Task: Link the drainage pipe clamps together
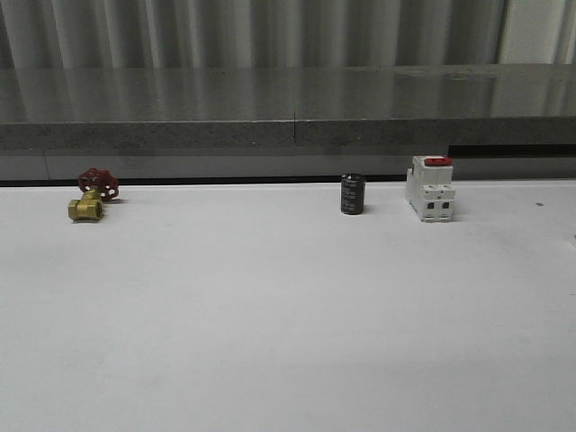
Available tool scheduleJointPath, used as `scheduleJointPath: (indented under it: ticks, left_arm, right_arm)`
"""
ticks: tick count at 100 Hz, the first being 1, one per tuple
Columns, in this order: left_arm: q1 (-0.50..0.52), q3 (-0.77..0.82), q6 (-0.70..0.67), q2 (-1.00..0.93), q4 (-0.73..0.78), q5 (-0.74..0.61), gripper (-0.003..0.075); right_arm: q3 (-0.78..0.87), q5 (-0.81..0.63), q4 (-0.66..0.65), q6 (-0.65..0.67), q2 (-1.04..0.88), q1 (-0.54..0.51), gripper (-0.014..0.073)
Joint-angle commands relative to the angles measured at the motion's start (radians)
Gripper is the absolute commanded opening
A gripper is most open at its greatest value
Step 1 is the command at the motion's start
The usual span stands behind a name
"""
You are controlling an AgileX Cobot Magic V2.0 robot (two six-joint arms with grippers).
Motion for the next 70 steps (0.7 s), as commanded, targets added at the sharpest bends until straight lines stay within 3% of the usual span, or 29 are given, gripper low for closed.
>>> scheduleJointPath:
  ticks: [1, 10, 22, 29, 36, 70]
  left_arm:
    - [0.001, -0.035, -0.008, 0.008, -0.004, -0.048, 0.0038]
    - [0.001, -0.035, -0.008, 0.008, -0.004, -0.041, 0.017]
    - [0.001, -0.035, -0.008, 0.008, -0.004, -0.017, 0.0463]
    - [0.001, -0.035, -0.008, 0.008, -0.004, -0.013, 0.0581]
    - [0.001, -0.035, -0.008, 0.008, -0.004, -0.013, 0.0617]
    - [0.019, -0.046, -0.008, 0.114, 0.024, -0.084, 0.0618]
  right_arm:
    - [-0.016, -0.083, 0.005, -0.003, -0.014, -0.004, -0.0066]
    - [-0.016, -0.083, 0.005, -0.003, -0.014, -0.004, -0.0066]
    - [-0.016, -0.083, 0.005, -0.003, -0.014, -0.004, -0.0066]
    - [-0.016, -0.083, 0.005, -0.003, -0.014, -0.004, -0.0066]
    - [-0.016, -0.083, 0.005, -0.003, -0.014, -0.004, -0.0066]
    - [-0.016, -0.083, 0.005, -0.003, -0.014, -0.004, -0.0066]
